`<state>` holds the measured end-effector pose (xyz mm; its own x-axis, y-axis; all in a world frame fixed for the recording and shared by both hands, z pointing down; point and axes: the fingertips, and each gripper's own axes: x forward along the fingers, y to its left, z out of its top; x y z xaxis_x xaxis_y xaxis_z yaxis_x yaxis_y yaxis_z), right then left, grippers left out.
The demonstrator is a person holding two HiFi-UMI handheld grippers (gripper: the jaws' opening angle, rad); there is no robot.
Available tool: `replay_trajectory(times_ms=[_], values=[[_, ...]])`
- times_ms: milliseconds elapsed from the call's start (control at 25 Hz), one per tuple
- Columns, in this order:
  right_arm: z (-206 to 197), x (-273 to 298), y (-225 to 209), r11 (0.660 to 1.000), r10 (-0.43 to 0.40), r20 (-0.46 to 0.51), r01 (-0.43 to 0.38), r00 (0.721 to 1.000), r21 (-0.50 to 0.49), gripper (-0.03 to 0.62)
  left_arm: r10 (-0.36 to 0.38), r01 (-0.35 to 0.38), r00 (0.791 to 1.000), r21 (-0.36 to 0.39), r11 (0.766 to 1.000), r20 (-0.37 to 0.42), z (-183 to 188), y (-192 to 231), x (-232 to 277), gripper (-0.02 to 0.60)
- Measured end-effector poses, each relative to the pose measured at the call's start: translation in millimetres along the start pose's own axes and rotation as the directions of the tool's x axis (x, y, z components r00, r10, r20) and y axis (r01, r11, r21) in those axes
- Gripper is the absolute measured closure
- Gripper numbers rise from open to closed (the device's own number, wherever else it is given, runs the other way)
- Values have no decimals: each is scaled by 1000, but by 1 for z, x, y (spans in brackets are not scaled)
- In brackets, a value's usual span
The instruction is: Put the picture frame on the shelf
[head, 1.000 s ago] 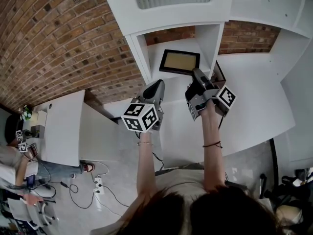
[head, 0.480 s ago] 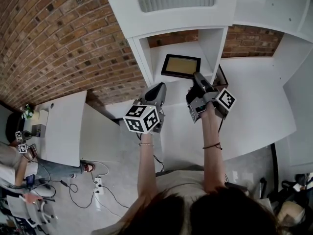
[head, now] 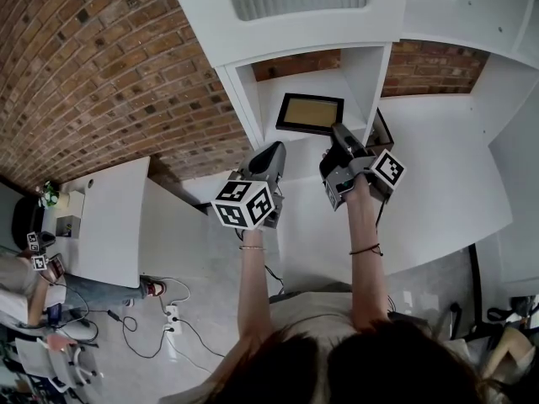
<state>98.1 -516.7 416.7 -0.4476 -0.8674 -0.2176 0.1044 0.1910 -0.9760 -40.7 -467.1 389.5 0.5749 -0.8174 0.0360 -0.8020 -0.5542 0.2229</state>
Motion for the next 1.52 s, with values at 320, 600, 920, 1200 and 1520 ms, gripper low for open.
replay_trajectory(times_ms=[320,600,920,1200,1520], values=[[0,-1,-3,1000,-21,-6,21,1000,6,519,-6,6,1000,0,1000,-6,-3,-3,3,571],[0,-2,-5,1000,-22,-6,22,1000,10,519,-6,6,1000,0,1000,-9,-4,-2,3,571],[-2,-2,-4,999,-31,-6,31,1000,21,520,-1,1,1000,-4,1000,-5,-4,-1,1,571],[-3,-3,-2,999,-37,-7,37,999,5,519,-3,3,1000,-3,1000,-6,-4,-3,-1,571],[-3,-5,-2,999,-43,-11,43,999,0,511,-2,2,1000,-2,1000,-3,-3,-4,-3,571]])
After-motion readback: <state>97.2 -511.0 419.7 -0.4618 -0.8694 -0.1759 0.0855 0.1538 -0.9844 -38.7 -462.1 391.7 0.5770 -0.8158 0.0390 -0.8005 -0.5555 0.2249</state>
